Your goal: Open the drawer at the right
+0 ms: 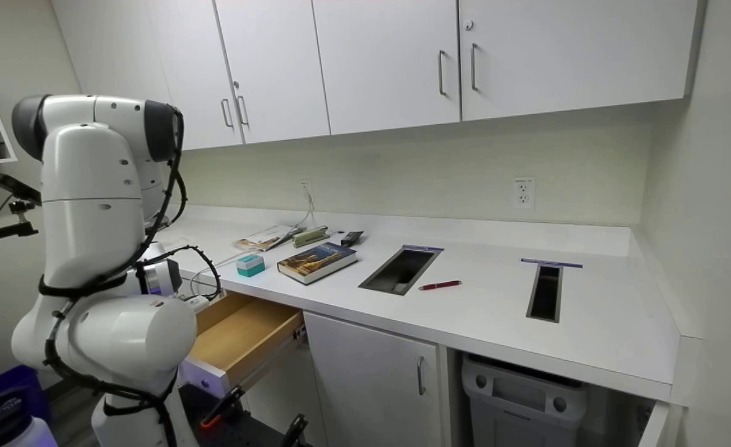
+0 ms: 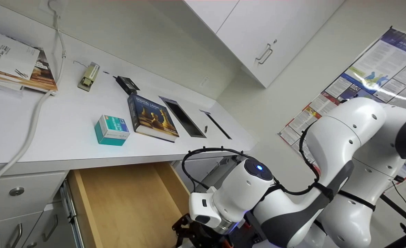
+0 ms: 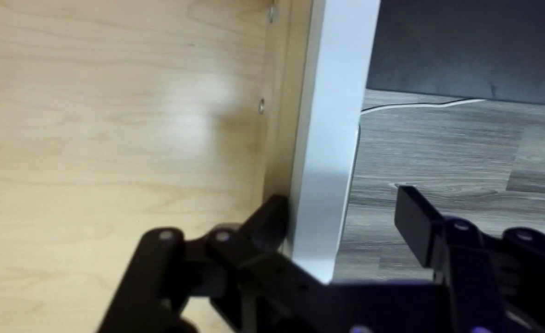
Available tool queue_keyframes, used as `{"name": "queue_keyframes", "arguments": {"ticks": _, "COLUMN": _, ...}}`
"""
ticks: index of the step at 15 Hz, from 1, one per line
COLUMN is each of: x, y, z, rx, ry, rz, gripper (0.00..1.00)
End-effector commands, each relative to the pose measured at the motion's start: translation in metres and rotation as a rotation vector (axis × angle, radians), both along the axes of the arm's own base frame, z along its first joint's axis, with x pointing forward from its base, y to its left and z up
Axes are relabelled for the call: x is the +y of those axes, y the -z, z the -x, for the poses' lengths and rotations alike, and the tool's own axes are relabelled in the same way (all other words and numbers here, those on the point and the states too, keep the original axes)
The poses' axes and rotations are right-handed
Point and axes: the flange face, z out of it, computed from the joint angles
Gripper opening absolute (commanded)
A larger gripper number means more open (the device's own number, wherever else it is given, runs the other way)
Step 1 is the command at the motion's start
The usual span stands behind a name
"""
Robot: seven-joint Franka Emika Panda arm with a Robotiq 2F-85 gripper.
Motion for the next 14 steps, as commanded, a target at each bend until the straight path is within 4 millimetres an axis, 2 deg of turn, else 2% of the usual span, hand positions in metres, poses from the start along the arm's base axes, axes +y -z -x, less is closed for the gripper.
{"name": "queue_keyframes", "arguments": {"ticks": 1, "x": 0.011, "y": -0.024, "z": 0.024, "rx": -0.055, "ry": -0.010, "rz": -0.022, "gripper": 0.98}}
{"name": "queue_keyframes", "arguments": {"ticks": 4, "x": 0.021, "y": -0.049, "z": 0.019, "rx": -0.116, "ry": 0.009, "rz": -0.021, "gripper": 1.00}}
{"name": "queue_keyframes", "arguments": {"ticks": 7, "x": 0.021, "y": -0.074, "z": 0.013, "rx": -0.151, "ry": 0.037, "rz": -0.007, "gripper": 1.00}}
{"name": "queue_keyframes", "arguments": {"ticks": 10, "x": 0.010, "y": -0.095, "z": 0.004, "rx": -0.129, "ry": 0.091, "rz": 0.030, "gripper": 1.00}}
{"name": "queue_keyframes", "arguments": {"ticks": 14, "x": -0.013, "y": -0.123, "z": -0.016, "rx": -0.109, "ry": 0.106, "rz": 0.056, "gripper": 1.00}}
